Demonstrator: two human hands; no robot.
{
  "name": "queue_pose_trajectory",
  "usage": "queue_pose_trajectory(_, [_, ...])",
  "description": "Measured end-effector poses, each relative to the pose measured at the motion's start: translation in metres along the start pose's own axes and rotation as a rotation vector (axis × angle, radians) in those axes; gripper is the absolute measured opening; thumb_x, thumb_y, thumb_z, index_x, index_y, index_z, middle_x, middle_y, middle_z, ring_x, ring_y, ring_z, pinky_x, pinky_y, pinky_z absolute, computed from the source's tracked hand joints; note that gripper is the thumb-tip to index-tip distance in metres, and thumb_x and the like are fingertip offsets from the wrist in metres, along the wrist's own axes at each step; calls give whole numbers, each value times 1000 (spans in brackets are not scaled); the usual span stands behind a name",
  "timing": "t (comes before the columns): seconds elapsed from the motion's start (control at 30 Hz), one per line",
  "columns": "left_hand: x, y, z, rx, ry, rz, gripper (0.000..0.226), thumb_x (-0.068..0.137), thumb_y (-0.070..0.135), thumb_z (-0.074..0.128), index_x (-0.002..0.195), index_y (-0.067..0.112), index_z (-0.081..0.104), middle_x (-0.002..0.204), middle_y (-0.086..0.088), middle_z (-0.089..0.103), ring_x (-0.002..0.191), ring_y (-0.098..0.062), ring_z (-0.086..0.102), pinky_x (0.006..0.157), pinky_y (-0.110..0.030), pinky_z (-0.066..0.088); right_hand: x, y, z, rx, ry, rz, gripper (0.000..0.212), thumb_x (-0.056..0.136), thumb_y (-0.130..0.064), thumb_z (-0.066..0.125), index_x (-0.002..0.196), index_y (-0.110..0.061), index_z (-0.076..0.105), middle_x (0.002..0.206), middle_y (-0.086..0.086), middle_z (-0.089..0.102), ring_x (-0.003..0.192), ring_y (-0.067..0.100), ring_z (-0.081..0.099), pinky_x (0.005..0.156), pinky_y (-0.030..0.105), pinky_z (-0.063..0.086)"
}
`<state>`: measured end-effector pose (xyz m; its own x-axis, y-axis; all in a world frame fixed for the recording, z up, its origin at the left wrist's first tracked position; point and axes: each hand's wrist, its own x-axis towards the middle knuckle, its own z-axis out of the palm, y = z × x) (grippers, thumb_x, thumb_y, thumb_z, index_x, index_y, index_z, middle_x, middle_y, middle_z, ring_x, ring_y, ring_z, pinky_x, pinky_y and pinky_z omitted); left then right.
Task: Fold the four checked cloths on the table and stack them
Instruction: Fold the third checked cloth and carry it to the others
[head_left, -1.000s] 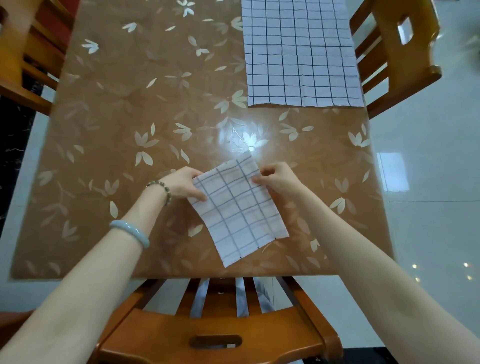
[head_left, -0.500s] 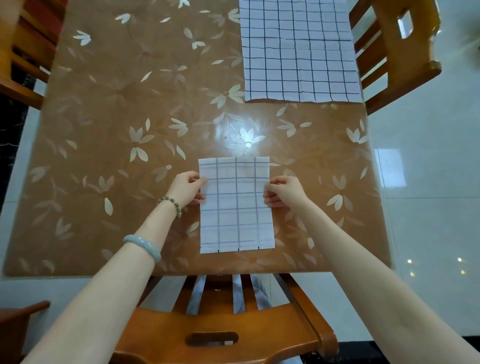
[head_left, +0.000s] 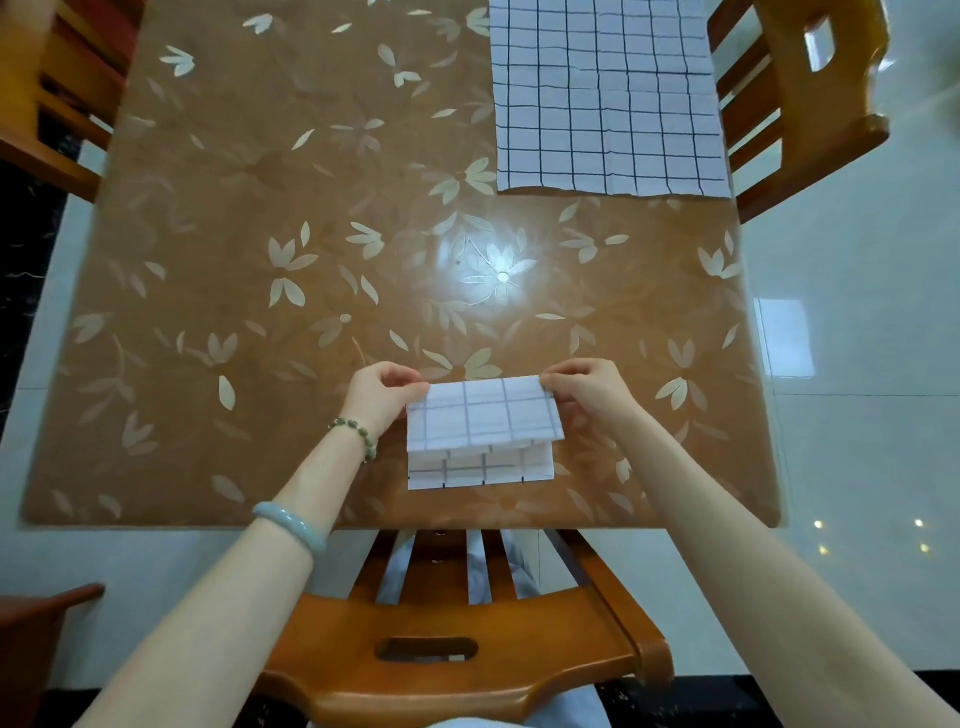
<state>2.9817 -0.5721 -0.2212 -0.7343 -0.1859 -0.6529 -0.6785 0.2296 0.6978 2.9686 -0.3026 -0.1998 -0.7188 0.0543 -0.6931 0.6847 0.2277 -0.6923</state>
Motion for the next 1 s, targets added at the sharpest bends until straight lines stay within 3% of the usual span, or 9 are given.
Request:
queue_pose_trajectory(0.1, [-12,-3,3,-97,113,-136,44,73,18,81,106,7,55,106,-9,59,90,-22,66,78,-37,58,-2,9,1,-3,9,2,13,80,-5,70,92,-5,72,87,12,72,72,21,70,56,25,54])
queue_pose_trajectory(0.2, [-19,-6,6,-187,78,-237,57,78,17,78,122,0,46,111,-14,56,89,-23,64,77,-36,58,-4,16,3,48,22,13,13,79,2,69,92,-1,70,87,12,69,72,21,68,61,25,57])
queue_pose_trajectory(0.4, [-21,-16,8,-87,68,-94,31,78,5,74,100,9,53,105,-12,64,95,-23,65,77,-38,58,-6,25,8,-138,91,-54,14,76,-2,75,78,-10,63,84,7,65,75,19,65,60,27,57])
queue_pose_trajectory(0.57, [-21,-19,6,147,116,58,27,78,9,74,98,10,56,90,-3,68,83,-14,66,73,-34,57,-8,31,13,-307,128,-108,14,76,-8,75,79,-9,62,80,8,66,68,14,62,61,24,57])
queue_pose_trajectory(0.63, [-21,-20,6,210,141,81,27,77,13,75,98,12,57,90,-1,68,83,-14,66,73,-33,57,-7,32,13,-359,136,-134,13,75,-8,75,79,-10,63,77,7,66,69,15,60,66,30,56])
queue_pose_trajectory(0.8, [-24,-19,7,289,152,101,27,78,16,75,100,13,59,89,1,67,81,-13,64,59,-17,46,-8,31,15,-450,113,-188,12,75,-5,71,76,-10,61,72,0,61,68,14,57,69,33,54])
queue_pose_trajectory(0.9, [-27,-18,8,324,167,120,27,78,17,75,101,15,60,85,3,66,79,-12,63,58,-15,43,-9,34,17,-511,101,-224,13,77,-7,70,75,-13,59,76,-1,62,73,15,57,65,27,49])
queue_pose_trajectory(1.0, [-26,-21,8,348,182,134,30,77,17,76,103,16,59,82,4,66,77,-10,61,58,-14,41,-9,37,20,-570,107,-231,22,77,-9,68,68,-23,54,75,-5,62,76,15,58,68,34,52])
